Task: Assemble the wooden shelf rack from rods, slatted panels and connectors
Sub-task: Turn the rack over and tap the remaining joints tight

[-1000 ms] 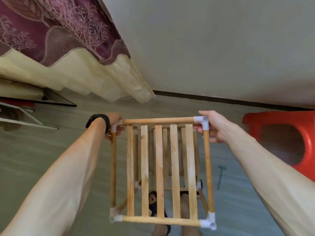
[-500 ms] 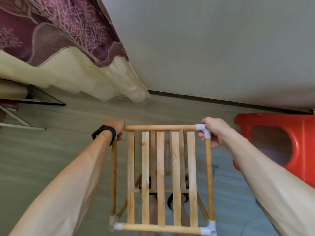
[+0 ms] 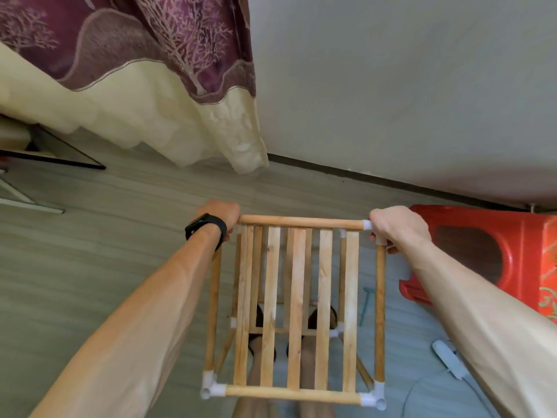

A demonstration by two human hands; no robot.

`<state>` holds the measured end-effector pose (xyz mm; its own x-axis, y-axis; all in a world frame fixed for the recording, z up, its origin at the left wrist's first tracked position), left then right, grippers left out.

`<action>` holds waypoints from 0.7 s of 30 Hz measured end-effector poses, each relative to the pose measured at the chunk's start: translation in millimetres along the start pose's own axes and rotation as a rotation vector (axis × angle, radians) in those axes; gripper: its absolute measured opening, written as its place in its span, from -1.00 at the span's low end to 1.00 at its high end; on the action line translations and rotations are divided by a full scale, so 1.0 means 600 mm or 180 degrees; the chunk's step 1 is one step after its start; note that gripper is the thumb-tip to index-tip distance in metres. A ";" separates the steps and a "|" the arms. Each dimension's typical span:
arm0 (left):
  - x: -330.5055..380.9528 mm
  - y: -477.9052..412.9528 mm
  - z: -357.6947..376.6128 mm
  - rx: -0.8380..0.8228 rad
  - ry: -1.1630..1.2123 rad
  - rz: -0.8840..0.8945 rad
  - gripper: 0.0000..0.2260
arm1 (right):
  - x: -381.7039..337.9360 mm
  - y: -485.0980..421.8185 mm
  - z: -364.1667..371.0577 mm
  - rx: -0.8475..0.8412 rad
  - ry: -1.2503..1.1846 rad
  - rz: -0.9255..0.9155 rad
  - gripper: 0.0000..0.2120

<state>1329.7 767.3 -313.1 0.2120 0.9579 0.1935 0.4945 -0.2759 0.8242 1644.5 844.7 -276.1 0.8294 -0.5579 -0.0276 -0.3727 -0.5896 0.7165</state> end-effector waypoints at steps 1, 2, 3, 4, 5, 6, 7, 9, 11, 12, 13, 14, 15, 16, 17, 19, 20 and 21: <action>-0.001 0.000 0.003 -0.0013 0.0018 0.0012 -0.74 | 0.002 0.000 -0.001 0.0141 0.0130 0.0007 -0.65; -0.002 0.000 0.006 -0.0011 0.0014 0.0032 -0.74 | 0.006 -0.001 0.000 0.0233 0.0216 0.0009 -0.66; -0.004 0.000 0.009 0.0011 -0.0002 0.0069 -0.73 | 0.011 -0.004 0.002 0.0258 0.0234 0.0008 -0.67; -0.005 0.000 0.011 0.0028 -0.0004 0.0103 -0.73 | 0.015 -0.007 0.003 0.0197 0.0197 0.0001 -0.69; -0.007 0.001 0.012 0.0036 -0.0009 0.0131 -0.73 | 0.017 -0.010 0.003 0.0060 0.0148 -0.0013 -0.69; -0.009 0.001 0.011 0.0037 -0.0027 0.0143 -0.72 | 0.018 -0.011 0.002 -0.0106 0.0136 -0.0014 -0.70; -0.011 0.001 0.011 0.0036 -0.0068 0.0157 -0.71 | 0.017 -0.014 0.000 -0.0232 0.0178 -0.0024 -0.71; -0.012 0.001 0.012 0.0072 -0.0169 0.0223 -0.71 | 0.012 -0.018 -0.004 -0.0238 0.0380 -0.0114 -0.76; -0.012 0.001 0.016 0.0167 -0.0262 0.0300 -0.73 | 0.007 -0.017 -0.006 -0.0089 0.0570 -0.0177 -0.78; -0.010 0.000 0.017 0.0197 -0.0347 0.0339 -0.74 | 0.006 -0.020 -0.003 0.0005 0.0567 -0.0199 -0.78; -0.008 -0.001 0.017 0.0214 -0.0491 0.0388 -0.74 | 0.009 -0.024 0.002 0.0144 0.0504 -0.0185 -0.76; -0.006 -0.001 0.015 0.0252 -0.0706 0.0428 -0.73 | 0.010 -0.022 0.005 0.0286 0.0412 -0.0204 -0.75; -0.001 -0.001 0.013 0.0329 -0.0985 0.0482 -0.73 | 0.014 -0.022 0.010 0.0404 0.0283 -0.0208 -0.73; 0.007 0.001 0.011 0.0433 -0.1331 0.0579 -0.73 | 0.020 -0.019 0.013 0.0473 0.0141 -0.0237 -0.69; 0.016 0.003 0.009 0.0556 -0.1694 0.0731 -0.75 | 0.027 -0.016 0.017 0.0448 -0.0090 -0.0208 -0.64; 0.040 0.018 0.016 0.0638 -0.2241 0.1179 -0.78 | 0.043 -0.009 0.016 0.0140 -0.0978 -0.0075 -0.60; 0.054 0.028 0.027 0.0586 -0.2436 0.1432 -0.73 | 0.052 -0.006 0.014 -0.0218 -0.1577 0.0139 -0.63; 0.068 0.042 0.043 0.0467 -0.2550 0.1668 -0.68 | 0.062 -0.007 0.013 -0.0590 -0.2104 0.0360 -0.66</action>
<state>1372.6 797.4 -298.6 0.9203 0.3876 0.0528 0.2624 -0.7118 0.6515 1674.0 821.9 -285.4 0.3404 -0.8833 -0.3223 -0.3160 -0.4303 0.8456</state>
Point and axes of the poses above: each hand's wrist, its own y-axis away from the middle knuckle, its own z-axis out of the palm, x = y × z, the point moved 2 cm from there along -y, towards the middle knuckle, and after that the axes turned 2 degrees about -z, right-handed, at the moved point
